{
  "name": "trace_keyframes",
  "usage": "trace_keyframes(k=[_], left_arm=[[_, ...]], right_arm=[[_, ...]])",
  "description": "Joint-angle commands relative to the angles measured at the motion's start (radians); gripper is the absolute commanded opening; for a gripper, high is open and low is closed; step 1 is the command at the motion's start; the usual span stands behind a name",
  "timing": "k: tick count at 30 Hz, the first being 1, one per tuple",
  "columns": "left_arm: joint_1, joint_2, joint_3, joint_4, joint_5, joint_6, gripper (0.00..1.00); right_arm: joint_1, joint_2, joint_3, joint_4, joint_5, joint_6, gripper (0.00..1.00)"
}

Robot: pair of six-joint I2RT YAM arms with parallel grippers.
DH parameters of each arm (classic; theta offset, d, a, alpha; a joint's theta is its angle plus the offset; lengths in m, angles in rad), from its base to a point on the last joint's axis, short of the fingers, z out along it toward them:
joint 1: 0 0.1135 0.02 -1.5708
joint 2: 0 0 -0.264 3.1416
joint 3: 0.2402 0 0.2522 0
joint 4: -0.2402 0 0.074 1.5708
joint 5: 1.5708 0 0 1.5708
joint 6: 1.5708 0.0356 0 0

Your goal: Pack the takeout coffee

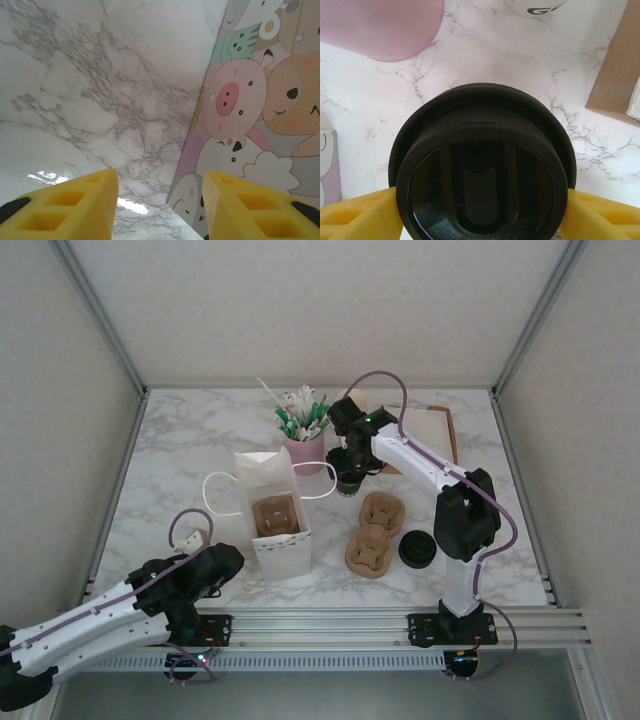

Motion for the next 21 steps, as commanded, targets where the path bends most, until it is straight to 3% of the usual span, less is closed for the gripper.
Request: trace_keyframes(k=[1, 11, 21], left_arm=[[-0.005, 0.009, -0.043, 0.095, 0.059, -0.030, 0.46], [-0.006, 0.098, -0.101, 0.266, 0.156, -0.025, 0.40], [-0.013, 0.143, -0.186, 0.424, 0.220, -0.059, 0.37]], right_arm=[[0.009, 0.033, 0.035, -0.013, 0.021, -0.015, 0.77], [0.011, 0.038, 0.056, -0.034, 0.040, -0.011, 0.71], [0.010, -0.090, 0.148, -0.106, 0.053, -0.013, 0.71]])
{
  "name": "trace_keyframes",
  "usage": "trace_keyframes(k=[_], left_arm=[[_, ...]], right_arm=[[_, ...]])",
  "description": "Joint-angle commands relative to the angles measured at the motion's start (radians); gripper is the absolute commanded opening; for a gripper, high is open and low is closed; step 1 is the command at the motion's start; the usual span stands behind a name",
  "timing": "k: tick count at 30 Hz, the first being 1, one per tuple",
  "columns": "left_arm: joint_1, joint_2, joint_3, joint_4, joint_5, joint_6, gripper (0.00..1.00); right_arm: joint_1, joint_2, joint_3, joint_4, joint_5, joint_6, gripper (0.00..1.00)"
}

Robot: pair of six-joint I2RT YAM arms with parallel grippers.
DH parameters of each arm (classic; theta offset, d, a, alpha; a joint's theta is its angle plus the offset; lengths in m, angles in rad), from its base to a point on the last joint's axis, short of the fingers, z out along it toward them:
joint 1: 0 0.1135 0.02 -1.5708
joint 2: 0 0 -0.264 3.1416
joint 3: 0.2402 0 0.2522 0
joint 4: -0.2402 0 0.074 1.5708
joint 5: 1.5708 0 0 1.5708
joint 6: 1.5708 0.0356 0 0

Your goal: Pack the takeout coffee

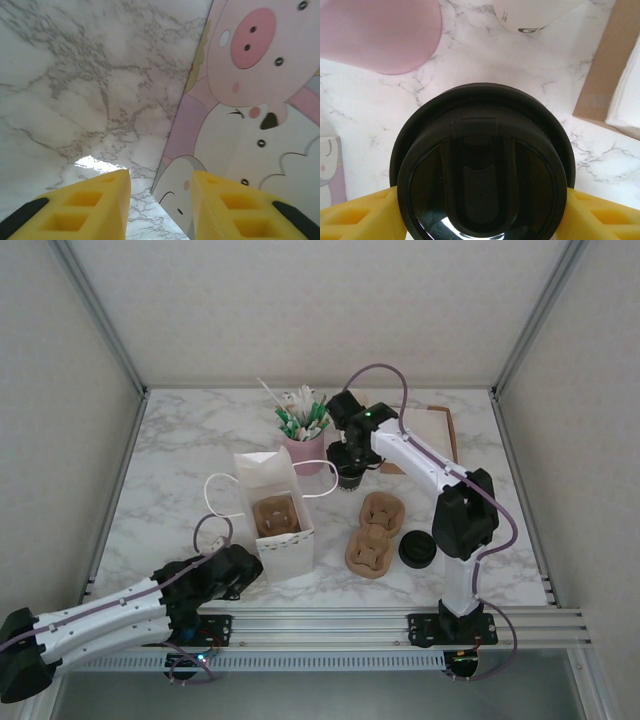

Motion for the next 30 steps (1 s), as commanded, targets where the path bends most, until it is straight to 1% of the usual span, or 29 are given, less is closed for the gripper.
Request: trace_keyframes(k=[1, 6, 11, 15, 20, 25, 30], left_arm=[[-0.015, 0.016, -0.039, 0.091, 0.041, -0.021, 0.37], [-0.026, 0.050, -0.044, 0.137, 0.034, -0.016, 0.39], [-0.047, 0.130, -0.046, 0.251, 0.023, -0.020, 0.39], [-0.064, 0.238, 0.006, 0.315, 0.020, 0.022, 0.42], [-0.085, 0.404, 0.050, 0.460, 0.037, 0.046, 0.43], [-0.087, 0.541, 0.160, 0.485, 0.047, 0.132, 0.45], [-0.087, 0.639, 0.210, 0.546, 0.053, 0.157, 0.46]], right_arm=[[0.009, -0.107, 0.080, -0.062, 0.026, -0.013, 0.71], [0.009, -0.166, 0.166, -0.131, 0.044, -0.013, 0.71], [0.009, -0.223, 0.257, -0.205, 0.088, -0.009, 0.71], [0.011, -0.277, 0.305, -0.245, 0.103, -0.005, 0.71], [0.028, -0.337, 0.358, -0.288, 0.122, -0.006, 0.70], [0.067, -0.382, 0.399, -0.323, 0.134, -0.011, 0.70], [0.106, -0.416, 0.411, -0.346, 0.137, -0.003, 0.70]])
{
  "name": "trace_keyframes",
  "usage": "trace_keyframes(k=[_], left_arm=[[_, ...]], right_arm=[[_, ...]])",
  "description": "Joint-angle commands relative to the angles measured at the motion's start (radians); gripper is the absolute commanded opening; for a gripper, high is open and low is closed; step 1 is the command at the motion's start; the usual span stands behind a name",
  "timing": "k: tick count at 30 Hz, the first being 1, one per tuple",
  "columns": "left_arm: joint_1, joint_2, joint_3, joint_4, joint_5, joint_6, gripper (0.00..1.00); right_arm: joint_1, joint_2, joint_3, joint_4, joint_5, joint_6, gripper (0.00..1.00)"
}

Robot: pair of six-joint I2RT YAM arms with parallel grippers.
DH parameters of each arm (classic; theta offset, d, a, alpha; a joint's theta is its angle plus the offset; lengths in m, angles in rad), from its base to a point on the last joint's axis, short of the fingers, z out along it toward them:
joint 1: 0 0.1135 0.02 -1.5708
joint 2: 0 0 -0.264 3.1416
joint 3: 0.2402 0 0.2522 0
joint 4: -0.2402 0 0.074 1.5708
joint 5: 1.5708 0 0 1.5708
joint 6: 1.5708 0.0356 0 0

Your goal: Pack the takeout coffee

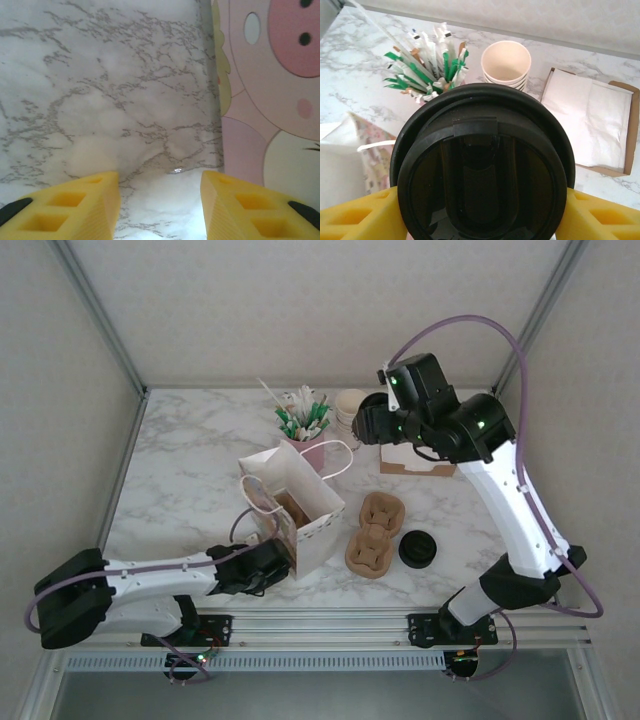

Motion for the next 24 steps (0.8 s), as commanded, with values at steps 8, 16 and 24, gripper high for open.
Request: trace_keyframes(k=[8, 16, 24], left_arm=[[-0.009, 0.145, 0.051, 0.447, 0.055, 0.053, 0.46], [-0.009, -0.010, -0.001, 0.319, -0.025, 0.030, 0.47], [-0.007, -0.300, 0.102, -0.249, -0.199, 0.166, 0.55]], right_arm=[[0.146, -0.043, 0.055, -0.068, 0.053, 0.013, 0.70], [0.243, -0.033, 0.075, -0.070, 0.121, 0.036, 0.70], [0.249, -0.026, 0.129, -0.094, 0.307, 0.013, 0.70]])
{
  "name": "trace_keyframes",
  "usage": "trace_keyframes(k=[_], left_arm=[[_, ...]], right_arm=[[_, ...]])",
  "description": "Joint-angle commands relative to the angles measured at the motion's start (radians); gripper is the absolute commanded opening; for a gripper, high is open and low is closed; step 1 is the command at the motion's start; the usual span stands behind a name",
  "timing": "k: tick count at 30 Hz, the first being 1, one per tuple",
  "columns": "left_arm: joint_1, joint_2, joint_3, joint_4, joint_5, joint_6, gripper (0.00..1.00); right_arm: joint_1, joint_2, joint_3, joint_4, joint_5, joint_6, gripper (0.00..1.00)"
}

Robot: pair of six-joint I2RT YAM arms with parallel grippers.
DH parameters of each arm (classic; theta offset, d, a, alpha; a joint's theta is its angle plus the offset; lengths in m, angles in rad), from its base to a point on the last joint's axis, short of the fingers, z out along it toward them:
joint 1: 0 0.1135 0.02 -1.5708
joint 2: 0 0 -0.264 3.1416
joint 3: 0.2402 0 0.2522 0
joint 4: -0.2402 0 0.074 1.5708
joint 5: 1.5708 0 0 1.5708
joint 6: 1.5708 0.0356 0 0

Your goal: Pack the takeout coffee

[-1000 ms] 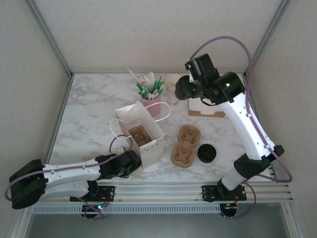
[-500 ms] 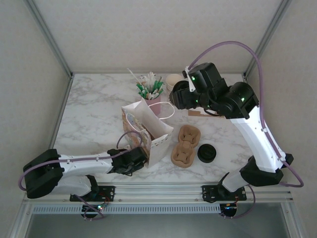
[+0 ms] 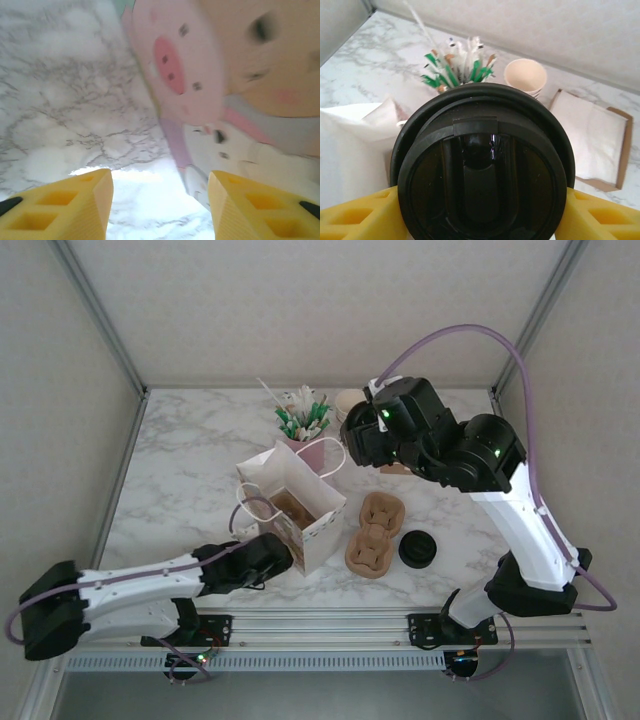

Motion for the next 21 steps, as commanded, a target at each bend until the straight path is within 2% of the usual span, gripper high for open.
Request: trace_keyframes(k=[1, 5, 10, 16, 19, 21], left_arm=[[-0.001, -0.133, 0.080, -0.274, -0.139, 0.085, 0.56], [0.009, -0.334, 0.116, -0.475, -0.197, 0.124, 0.65], [0.028, -0.477, 0.247, -0.702, -0.269, 0.234, 0.70], [0.035, -0.379, 0.600, -0.934, -0.423, 0.408, 0.78], [0.048, -0.291, 0.766, -0.949, -0.467, 0.536, 0.81], [0.083, -0.224, 0.861, -0.923, -0.449, 0.644, 0.82]], right_arm=[[0.007, -0.001, 0.046, -0.020, 0.113, -0.015, 0.70], [0.009, 0.005, 0.107, -0.025, 0.105, -0.032, 0.70], [0.024, 0.001, 0.130, -0.009, 0.045, -0.049, 0.69], [0.076, 0.003, 0.135, 0.008, -0.020, -0.059, 0.69], [0.117, 0.006, 0.133, 0.023, -0.042, -0.065, 0.69], [0.138, 0.011, 0.128, 0.030, -0.058, -0.067, 0.69]])
